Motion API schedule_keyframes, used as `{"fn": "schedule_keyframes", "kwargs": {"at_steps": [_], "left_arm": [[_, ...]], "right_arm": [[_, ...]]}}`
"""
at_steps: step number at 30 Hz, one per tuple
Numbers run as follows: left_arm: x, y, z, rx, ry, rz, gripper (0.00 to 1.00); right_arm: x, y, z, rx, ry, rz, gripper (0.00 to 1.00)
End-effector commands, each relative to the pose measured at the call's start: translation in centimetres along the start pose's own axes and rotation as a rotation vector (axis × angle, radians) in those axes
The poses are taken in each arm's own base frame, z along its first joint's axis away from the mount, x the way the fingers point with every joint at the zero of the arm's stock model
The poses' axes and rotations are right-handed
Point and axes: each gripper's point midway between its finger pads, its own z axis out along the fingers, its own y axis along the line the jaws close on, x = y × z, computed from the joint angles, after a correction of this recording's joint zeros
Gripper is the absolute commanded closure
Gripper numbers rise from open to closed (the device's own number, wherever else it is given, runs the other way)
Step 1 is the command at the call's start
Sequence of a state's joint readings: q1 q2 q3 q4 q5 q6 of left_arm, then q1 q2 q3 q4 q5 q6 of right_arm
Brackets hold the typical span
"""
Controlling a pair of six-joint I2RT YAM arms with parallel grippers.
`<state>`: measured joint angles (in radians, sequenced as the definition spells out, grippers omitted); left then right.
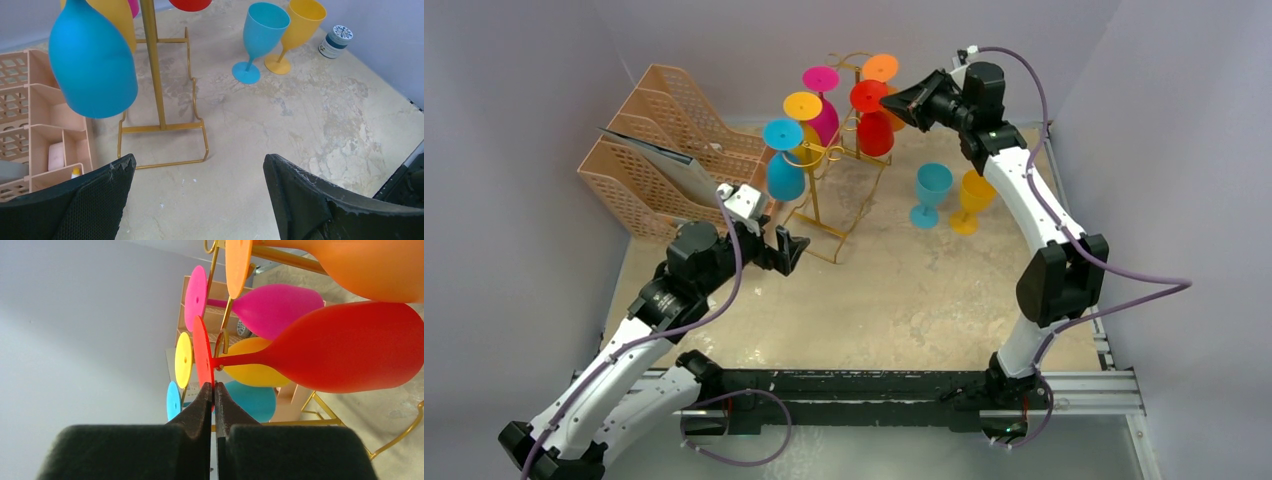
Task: Take the wine glass off the wine glass rack
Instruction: Pick up the wine glass from the wine rack.
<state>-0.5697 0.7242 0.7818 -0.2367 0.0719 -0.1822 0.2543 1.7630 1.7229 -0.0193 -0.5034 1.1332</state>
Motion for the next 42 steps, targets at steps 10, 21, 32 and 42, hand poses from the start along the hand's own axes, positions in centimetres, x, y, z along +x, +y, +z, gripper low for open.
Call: {"fn": "schedule_keyframes", "kwargs": {"at_steps": [10, 21, 32, 42], "left_arm": [[-1.9, -0.9, -1.9, 0.023, -0.036, -0.061, 0.02], [-0.5, -1.6, -3.9, 0.032, 0.011, -0.171, 0.03], [-0.8, -1.5, -5.0, 0.02, -0.016, -0.182, 0.03], [-0.8, -1.3, -4.6, 0.014, -0.005, -0.168, 0.02]], "right_arm": [[-3.0, 4.2, 0.1, -0.173, -0.135, 0.059, 1.0], [-2.3, 3.0, -1.7, -0.129, -0.177, 0.028, 1.0], [-1.9, 3.1, -2.0, -0.144, -0.171, 0.053, 1.0], [-1.1, 3.5, -3.3, -0.142, -0.165, 0.023, 1.0]]}}
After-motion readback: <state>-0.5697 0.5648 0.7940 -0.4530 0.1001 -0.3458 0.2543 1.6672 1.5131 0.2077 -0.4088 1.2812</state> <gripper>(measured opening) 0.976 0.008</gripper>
